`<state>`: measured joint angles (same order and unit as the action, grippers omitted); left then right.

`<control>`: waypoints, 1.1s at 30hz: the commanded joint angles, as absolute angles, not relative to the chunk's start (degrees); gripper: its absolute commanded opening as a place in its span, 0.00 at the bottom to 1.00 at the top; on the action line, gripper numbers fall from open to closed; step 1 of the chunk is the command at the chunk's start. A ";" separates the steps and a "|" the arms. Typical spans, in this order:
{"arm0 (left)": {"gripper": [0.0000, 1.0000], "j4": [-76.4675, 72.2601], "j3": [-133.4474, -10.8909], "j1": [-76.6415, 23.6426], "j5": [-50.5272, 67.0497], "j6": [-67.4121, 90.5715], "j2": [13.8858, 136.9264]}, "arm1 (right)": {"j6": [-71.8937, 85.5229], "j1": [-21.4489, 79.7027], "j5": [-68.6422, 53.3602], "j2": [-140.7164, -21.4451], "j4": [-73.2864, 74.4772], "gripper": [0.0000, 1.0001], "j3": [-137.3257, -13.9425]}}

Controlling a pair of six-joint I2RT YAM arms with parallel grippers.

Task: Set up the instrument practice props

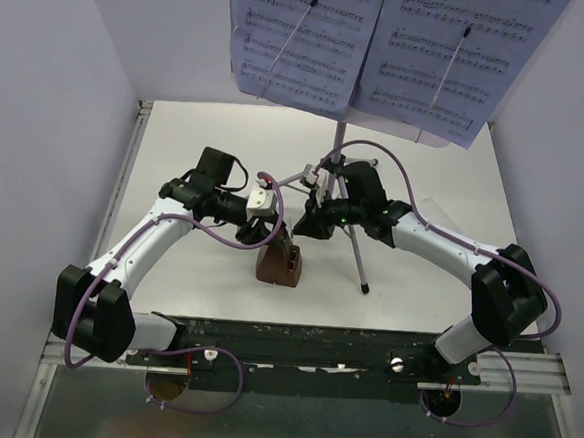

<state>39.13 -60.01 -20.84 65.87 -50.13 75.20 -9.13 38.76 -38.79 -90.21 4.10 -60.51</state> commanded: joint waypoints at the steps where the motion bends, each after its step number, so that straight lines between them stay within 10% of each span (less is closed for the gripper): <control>1: 0.41 45.79 -57.13 -21.62 65.92 -49.13 76.29 | -11.24 38.58 -41.11 -87.98 1.58 0.24 -59.77; 10: 0.43 45.79 -56.87 -21.62 64.69 -49.04 75.41 | -17.04 37.01 -42.37 -81.93 3.34 0.61 -58.62; 20: 0.55 39.30 -56.51 -21.62 60.92 -42.73 71.38 | -46.46 35.24 -66.95 -77.08 31.07 0.68 -62.48; 28: 0.95 23.40 -53.27 -21.53 53.63 -29.37 59.87 | -56.25 33.23 -65.91 -75.24 42.62 0.69 -66.00; 33: 0.99 20.74 -53.00 -21.53 50.37 -23.22 53.10 | -64.13 31.55 -65.31 -72.17 52.88 0.70 -66.80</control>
